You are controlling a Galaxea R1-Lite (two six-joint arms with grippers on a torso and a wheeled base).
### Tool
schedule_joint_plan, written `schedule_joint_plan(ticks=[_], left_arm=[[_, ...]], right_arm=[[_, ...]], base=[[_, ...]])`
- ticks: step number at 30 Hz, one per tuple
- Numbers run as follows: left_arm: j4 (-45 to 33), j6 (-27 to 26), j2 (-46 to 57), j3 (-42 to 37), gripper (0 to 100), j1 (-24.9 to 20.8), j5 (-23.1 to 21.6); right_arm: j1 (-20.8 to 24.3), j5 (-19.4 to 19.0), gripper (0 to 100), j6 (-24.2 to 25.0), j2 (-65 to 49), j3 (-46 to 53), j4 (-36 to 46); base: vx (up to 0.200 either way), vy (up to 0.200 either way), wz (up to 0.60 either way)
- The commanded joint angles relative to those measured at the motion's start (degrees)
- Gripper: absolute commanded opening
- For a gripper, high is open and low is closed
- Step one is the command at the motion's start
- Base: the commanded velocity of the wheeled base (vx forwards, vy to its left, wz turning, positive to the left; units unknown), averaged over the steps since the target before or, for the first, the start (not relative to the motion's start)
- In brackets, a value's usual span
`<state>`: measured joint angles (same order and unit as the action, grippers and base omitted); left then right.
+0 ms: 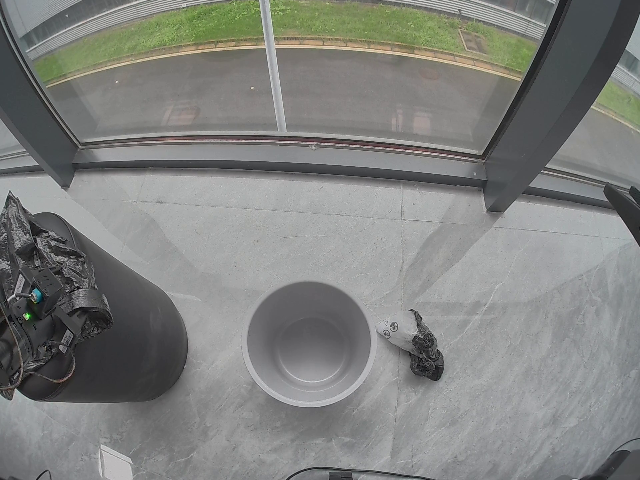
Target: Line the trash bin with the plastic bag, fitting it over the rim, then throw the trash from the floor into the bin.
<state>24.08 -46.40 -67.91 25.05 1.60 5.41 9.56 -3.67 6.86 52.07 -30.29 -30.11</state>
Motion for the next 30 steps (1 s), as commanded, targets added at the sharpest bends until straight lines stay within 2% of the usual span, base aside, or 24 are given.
schedule_joint_plan(ticks=[1,5,7,8,9,12,16,18,19,20,21,22,24,27,28,29,30], left_arm=[[0.09,0.34,0.68,0.0,0,-0.19,-0.4],[0.09,3.95,1.82,0.09,0,-0.63,-0.58],[0.09,10.63,3.14,0.35,0,-2.21,-0.58],[0.09,10.63,3.14,0.35,0,-2.21,-0.58],[0.09,18.89,4.28,1.32,0,-4.76,-0.58],[0.09,34.36,5.95,3.78,0,-7.93,-0.14],[-0.08,57.82,7.53,9.23,0,-8.19,0.48],[-0.87,69.51,7.09,11.86,0,-8.19,2.15],[-1.05,73.91,6.92,12.83,0,-8.36,2.5],[-1.22,75.84,6.74,13.27,0,-8.45,2.59],[-2.46,80.94,5.95,14.32,0,-8.8,2.59],[-3.77,82.52,5.51,14.85,0,-9.33,2.5],[-7.73,85.16,4.81,17.14,0,-12.14,2.41],[-13.27,87.97,3.49,22.76,0,-18.47,2.5],[-14.67,88.32,3.05,24.78,0,-20.76,2.41],[-17.05,88.76,2.44,28.39,0,-25.15,2.5],[-17.66,88.85,2.26,29.62,0,-26.65,2.5]], right_arm=[[0.02,-0.02,100,-0.01,-0.39,-0.03,-0.04],[0.02,-0.02,100,-0.01,-0.39,-0.03,-0.04],[0.02,-0.02,100,-0.01,-0.3,0.06,-0.04],[0.02,-0.02,100,-0.01,-0.3,0.06,-0.04],[0.02,-0.02,100,-0.01,-0.12,0.06,0.05],[0.02,-0.02,100,-0.1,0.14,0.15,0.05],[-0.07,0.42,100,-0.27,0.84,-0.12,0.23],[-0.07,2.35,100,-0.01,2.43,-0.56,-0.04],[0.2,4.02,100,0.17,3.39,-0.73,-0.12],[0.37,4.9,100,0.34,3.92,-0.91,-0.21],[2.22,9.47,100,2.1,5.94,-1.08,-1.27],[4.33,12.37,100,3.86,7.17,-1.08,-2.67],[11.27,19.14,100,9.04,9.28,-1.26,-6.45],[20.76,24.76,100,12.65,13.24,-2.93,-7.86],[22.79,25.73,100,12.65,14.91,-3.72,-7.86],[26.13,26.78,100,12.47,17.89,-5.39,-7.68],[27.01,27.14,100,12.38,18.77,-6.01,-7.68]], base=[[0.0,0.0,0.0],[0.0,0.0,0.0],[0.0,0.0,0.0],[0.0,0.0,0.0],[0.0,0.0,0.0],[0.0,0.0,0.0],[0.0,0.0,0.0],[0.0,0.0,0.0],[0.0,0.0,0.0],[0.0,0.0,0.0],[0.0,0.0,0.0],[0.0,0.0,0.0],[0.0,0.0,0.0],[0.0,0.0,0.0],[0.0,0.0,0.0],[0.0,0.0,0.0],[0.0,0.0,0.0]])
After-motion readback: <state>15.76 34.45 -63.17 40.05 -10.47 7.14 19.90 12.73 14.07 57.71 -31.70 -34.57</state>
